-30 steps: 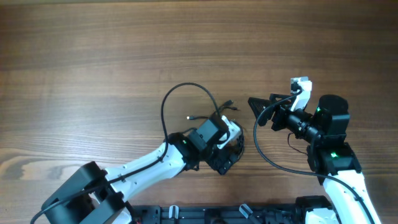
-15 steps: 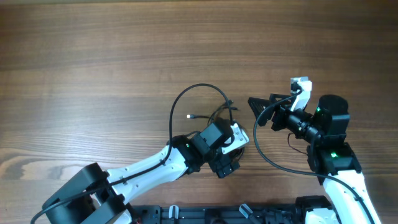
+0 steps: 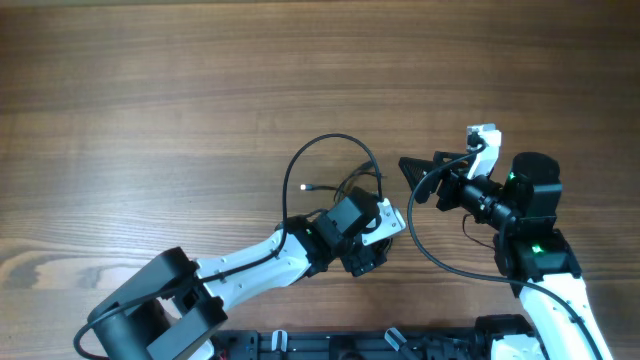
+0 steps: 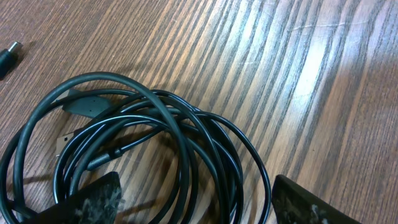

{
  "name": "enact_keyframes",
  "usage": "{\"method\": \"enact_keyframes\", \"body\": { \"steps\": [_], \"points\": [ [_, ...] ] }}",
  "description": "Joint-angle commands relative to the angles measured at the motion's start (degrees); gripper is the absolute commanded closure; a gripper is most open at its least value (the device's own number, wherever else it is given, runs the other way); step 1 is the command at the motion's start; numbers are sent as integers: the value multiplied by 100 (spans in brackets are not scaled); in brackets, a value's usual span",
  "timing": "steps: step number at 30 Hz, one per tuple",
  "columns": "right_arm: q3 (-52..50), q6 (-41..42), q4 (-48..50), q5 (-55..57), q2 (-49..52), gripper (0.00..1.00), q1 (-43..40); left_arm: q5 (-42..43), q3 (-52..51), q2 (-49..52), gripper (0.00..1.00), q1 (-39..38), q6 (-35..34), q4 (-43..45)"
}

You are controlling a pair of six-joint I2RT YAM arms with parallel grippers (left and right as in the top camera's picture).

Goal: Untangle cables

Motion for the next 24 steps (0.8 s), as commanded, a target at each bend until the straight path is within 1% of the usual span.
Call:
{"method": "enact_keyframes", "body": {
  "steps": [1, 5, 10, 11, 13, 14, 15, 16, 21, 24],
  "points": [
    [4, -35, 9, 94, -4, 0, -13, -26, 7, 138, 23, -11, 90, 44],
    [4, -37, 7, 96, -4, 0, -13, -28, 7, 413, 23, -11, 90, 92],
    [4, -39, 7, 96, -4, 0, -13, -28, 7, 417, 40, -13, 87, 267],
    [4, -39, 9, 98, -4, 1, -13, -26, 7, 417, 51, -13, 85, 330],
    [4, -39, 9, 98, -4, 0, -13, -26, 7, 415, 69, -13, 63, 372],
    [4, -37, 9, 98, -4, 0, -13, -24, 9, 402, 80, -13, 63, 376],
    [4, -39, 9, 98, -4, 0, -13, -26, 9, 376, 87, -13, 63, 380],
    [4, -39, 9, 98, -4, 0, -13, -26, 9, 317, 96, -13, 63, 378],
    [4, -39, 11, 96, -4, 0, -13, -28, 9, -155, 96, -11, 63, 374],
    [4, -37, 11, 96, -4, 0, -13, -79, 9, -614, 96, -11, -26, 363]
  ]
}}
